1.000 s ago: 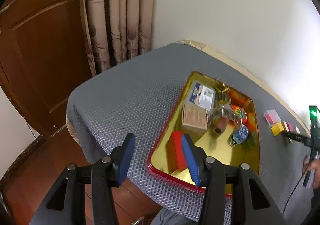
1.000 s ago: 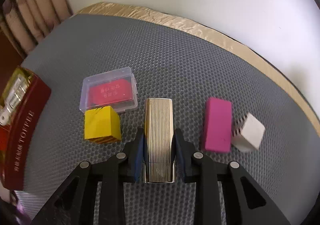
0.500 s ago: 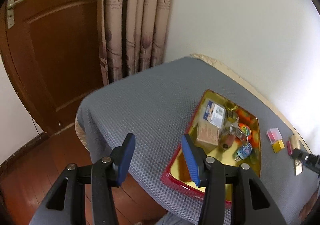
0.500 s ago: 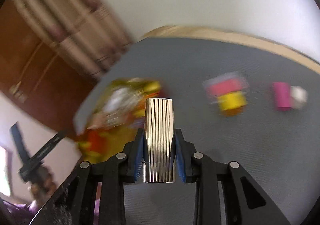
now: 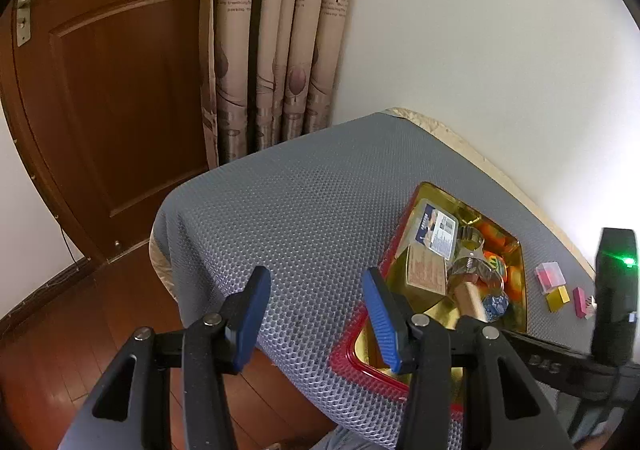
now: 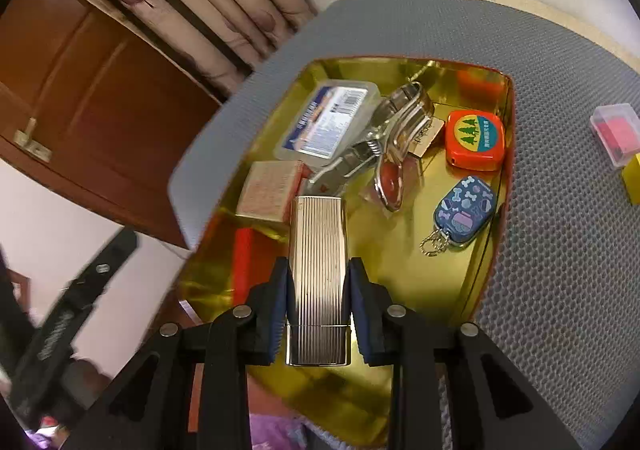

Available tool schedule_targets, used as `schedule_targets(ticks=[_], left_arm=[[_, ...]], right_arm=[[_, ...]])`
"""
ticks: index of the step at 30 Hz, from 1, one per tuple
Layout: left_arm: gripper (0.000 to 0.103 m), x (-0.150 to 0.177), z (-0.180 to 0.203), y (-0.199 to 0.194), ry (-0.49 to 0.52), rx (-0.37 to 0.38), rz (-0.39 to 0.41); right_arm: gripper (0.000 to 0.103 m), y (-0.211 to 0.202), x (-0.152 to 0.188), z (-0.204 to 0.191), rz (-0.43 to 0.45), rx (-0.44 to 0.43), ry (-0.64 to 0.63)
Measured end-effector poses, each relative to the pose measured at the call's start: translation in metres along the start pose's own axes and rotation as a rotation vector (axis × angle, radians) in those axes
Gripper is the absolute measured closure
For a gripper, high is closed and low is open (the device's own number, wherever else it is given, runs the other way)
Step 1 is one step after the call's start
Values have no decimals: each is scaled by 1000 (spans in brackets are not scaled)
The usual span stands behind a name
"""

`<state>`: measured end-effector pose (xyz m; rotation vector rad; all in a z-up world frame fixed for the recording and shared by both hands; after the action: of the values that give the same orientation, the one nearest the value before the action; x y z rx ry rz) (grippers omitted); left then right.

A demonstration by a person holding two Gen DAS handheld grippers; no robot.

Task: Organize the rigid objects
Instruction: 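Carry the gold ribbed bar into the tin and open the right tool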

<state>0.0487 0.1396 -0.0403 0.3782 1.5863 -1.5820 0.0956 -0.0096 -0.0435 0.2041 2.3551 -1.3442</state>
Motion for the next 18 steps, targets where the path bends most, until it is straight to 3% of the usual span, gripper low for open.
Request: schedule_targets(ticks=[7,10,14,17,18], left_arm=[[54,1,0,6,-2,0,-19],[54,3,2,8,8,-6,-30],[54,4,4,8,21,-15,-23],[54,5,7,4,31,-9,-10],[54,5,9,2,38,-3,-6]], right_arm=[[76,20,0,-6,10,77,-34],[73,25,-2,-11,20,62,-28],[72,-5,7,-6,87,12,-15],[66,-44,20,15,189,-12,14],[62,-58,27,29,222,16,21]])
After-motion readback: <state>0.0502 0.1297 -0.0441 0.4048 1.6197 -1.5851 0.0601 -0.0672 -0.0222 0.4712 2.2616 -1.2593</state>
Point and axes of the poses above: each gripper's, at about its wrist camera, not at the fingertips, and y roughly the way its jaws point, z to its right, x to its underside, the point moved 4 cm from there along y, roughly the way its jaws point, and after that the axes turned 3 degrees about z, right-handed, at the moved point
